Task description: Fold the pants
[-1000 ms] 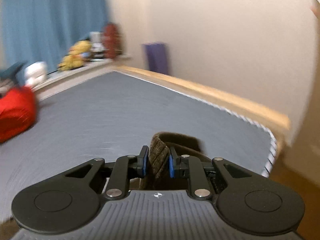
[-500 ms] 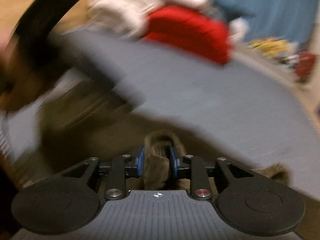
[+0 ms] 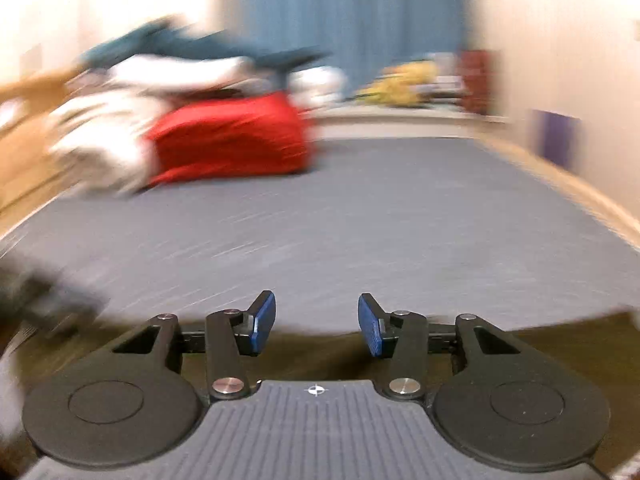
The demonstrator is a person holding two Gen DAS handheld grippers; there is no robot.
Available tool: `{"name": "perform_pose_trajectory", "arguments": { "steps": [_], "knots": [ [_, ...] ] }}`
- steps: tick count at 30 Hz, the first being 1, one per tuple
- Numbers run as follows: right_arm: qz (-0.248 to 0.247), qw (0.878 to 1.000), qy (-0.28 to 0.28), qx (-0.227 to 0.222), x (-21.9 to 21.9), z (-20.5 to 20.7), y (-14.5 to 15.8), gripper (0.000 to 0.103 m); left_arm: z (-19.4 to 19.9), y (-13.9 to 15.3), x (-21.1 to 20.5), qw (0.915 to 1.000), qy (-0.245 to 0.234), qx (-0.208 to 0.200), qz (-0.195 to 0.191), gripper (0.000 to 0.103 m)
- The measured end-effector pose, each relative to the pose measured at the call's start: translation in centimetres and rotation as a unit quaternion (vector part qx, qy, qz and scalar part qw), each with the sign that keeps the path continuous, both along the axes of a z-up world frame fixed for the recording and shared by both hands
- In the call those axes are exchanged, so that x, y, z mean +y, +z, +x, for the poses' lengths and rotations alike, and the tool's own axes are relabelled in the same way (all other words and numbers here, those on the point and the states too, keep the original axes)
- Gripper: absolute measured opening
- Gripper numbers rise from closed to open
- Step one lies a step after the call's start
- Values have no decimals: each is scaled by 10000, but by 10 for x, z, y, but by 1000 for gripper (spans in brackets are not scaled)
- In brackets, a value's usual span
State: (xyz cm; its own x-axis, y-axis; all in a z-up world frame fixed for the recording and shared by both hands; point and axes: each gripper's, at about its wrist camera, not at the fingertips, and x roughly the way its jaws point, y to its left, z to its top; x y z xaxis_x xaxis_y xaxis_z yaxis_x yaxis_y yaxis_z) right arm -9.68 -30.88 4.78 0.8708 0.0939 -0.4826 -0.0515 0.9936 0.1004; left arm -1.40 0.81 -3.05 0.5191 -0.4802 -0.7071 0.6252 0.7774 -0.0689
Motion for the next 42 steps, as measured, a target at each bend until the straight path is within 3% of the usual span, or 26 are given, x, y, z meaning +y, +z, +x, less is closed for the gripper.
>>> {"name": "perform_pose_trajectory", "arguments": {
  "steps": [4, 6, 9, 11, 12, 14, 16, 17, 19, 20, 21, 22, 23, 25, 27, 28, 31, 35, 37, 39, 42],
  "knots": [
    [808, 9858, -1419, 383, -158, 13, 0, 55, -26, -16, -45, 9937, -1048, -121, 388, 68],
    [846, 9672, -2338, 526, -228, 4, -14, 55, -34, -26, -59, 9898, -1323, -54, 533, 68],
    [1115, 9278, -3459, 842, -308, -21, -55, 57, -42, -41, -73, 9846, -1510, -79, 874, 68],
    [1872, 8919, -3951, 1157, -344, -39, -89, 57, -39, -46, -74, 9832, -1491, -25, 1049, 38],
    [2161, 8762, -4107, 1299, -356, -44, -104, 57, -34, -44, -72, 9841, -1463, 85, 1009, 13],
    [2474, 8572, -4259, 1504, -366, -48, -127, 57, -19, -25, -56, 9926, -1002, -42, 684, 11],
    [2664, 8507, -4238, 1604, -371, -42, -136, 56, 6, 2, -22, 9999, 29, -134, -22, 11],
    [2726, 8479, -4250, 1615, -374, -42, -139, 56, 17, 9, -5, 9980, 545, -97, -291, 10],
    [2762, 8461, -4268, 1600, -367, -32, -144, 55, 40, 10, 30, 9857, 1571, 84, -609, 10],
    [2736, 8468, -4271, 1600, -365, -28, -146, 53, 46, 3, 36, 9835, 1710, 193, -560, 11],
    [2685, 8481, -4278, 1603, -364, -25, -147, 44, 50, -3, 37, 9836, 1740, 245, -408, 13],
    [2617, 8492, -4295, 1608, -362, -23, -147, 27, 52, -9, 35, 9834, 1786, 236, -202, 17],
    [2574, 8495, -4319, 1599, -362, -22, -147, 20, 53, -14, 32, 9816, 1900, 167, 32, 18],
    [2460, 8474, -4459, 1503, -356, -26, -140, 13, 53, -15, 31, 9786, 2053, 40, 128, 26],
    [2410, 8462, -4581, 1265, -347, -29, -129, 12, 51, -10, 36, 9746, 2238, -42, -18, 34],
    [2307, 8514, -4582, 1088, -337, -29, -117, 12, 52, -6, 40, 9720, 2349, -64, -74, 39],
    [1691, 8956, -4102, 308, -284, -24, -66, 11, 49, 4, 54, 9632, 2669, -37, -316, 41],
    [745, 9562, -2696, -862, -161, -19, 4, 11, 47, 13, 62, 9588, 2814, -175, -344, 42],
    [297, 9747, -1769, -1335, -86, -23, 23, 11, 43, 20, 66, 9585, 2823, -234, -309, 43],
    [2, 9845, -681, -1617, -10, -30, 26, 11, 42, 22, 69, 9572, 2867, -248, -317, 43],
    [-150, 9842, 1087, -1391, 95, -40, 2, 11, 46, 20, 79, 9549, 2941, -165, -371, 47]
  ]
}}
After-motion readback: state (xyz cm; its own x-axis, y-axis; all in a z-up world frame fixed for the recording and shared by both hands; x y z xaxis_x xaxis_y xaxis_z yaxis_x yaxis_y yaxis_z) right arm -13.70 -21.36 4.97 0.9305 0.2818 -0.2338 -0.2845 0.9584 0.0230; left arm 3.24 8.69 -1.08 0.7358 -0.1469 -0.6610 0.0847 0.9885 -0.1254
